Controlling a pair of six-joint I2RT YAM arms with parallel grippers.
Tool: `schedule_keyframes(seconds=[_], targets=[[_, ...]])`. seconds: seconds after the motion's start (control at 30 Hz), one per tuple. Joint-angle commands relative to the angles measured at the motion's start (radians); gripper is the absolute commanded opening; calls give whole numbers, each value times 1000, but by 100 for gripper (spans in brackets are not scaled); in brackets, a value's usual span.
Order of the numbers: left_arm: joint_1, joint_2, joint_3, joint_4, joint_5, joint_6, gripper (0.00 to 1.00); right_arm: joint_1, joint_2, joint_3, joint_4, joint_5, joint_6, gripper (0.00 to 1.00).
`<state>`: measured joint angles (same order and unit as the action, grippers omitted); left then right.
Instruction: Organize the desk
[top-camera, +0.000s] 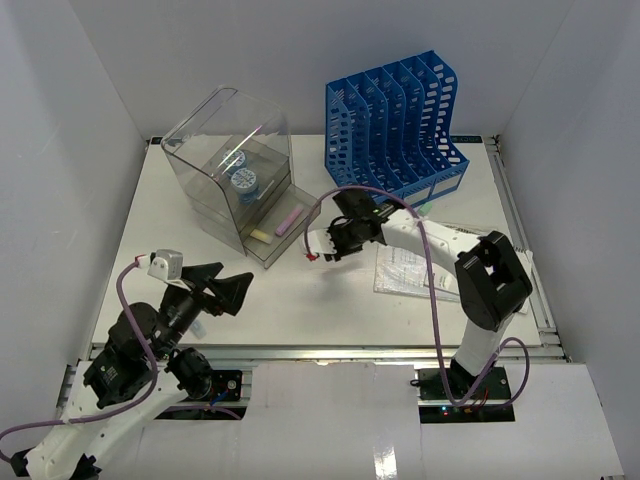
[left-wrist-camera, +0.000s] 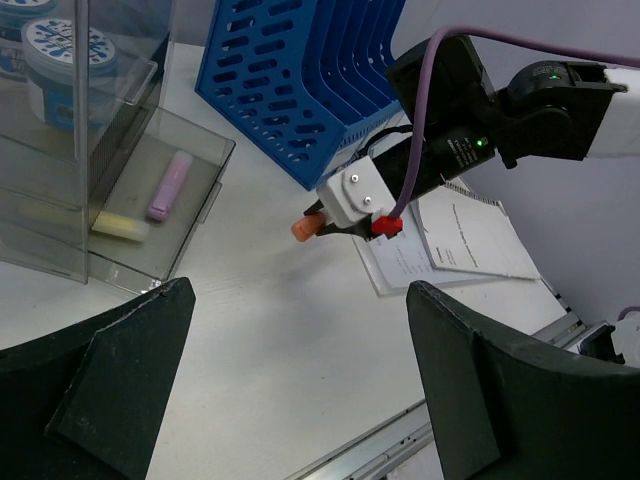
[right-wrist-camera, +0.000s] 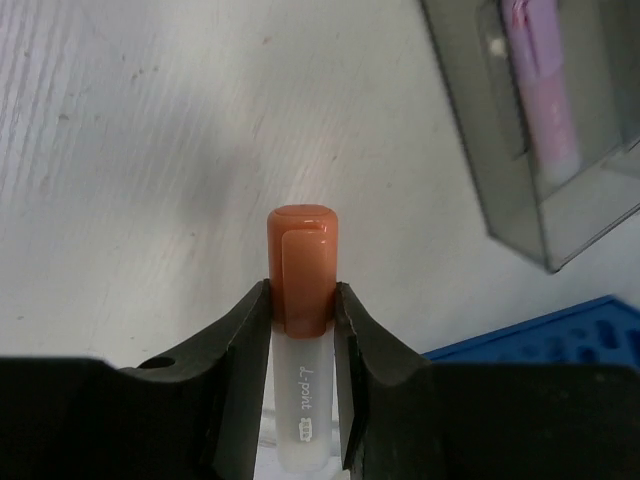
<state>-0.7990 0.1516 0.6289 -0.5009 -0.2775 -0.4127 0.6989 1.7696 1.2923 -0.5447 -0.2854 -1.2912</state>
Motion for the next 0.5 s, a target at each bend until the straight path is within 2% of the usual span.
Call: schedule_keyframes(seconds=[0.0,0.17,0.27,0.4,0.47], targets=[[3,-28,-6,-15,-46,-15,98,87,81,205,183,139,-16,8],[3,-49,-8,-19,-66,-20,98,141,243,412,303,205,-21,9],[3,-54,-9,-19,-71,-23,98,154,331,477,315,230,-27,16],[3,-49,-10,-20,-69,-23,98,161,406,520,354,248,-41,30],[3,-48,-9,-21,-67,-23,98,163,409,507,372,258,-34,49]])
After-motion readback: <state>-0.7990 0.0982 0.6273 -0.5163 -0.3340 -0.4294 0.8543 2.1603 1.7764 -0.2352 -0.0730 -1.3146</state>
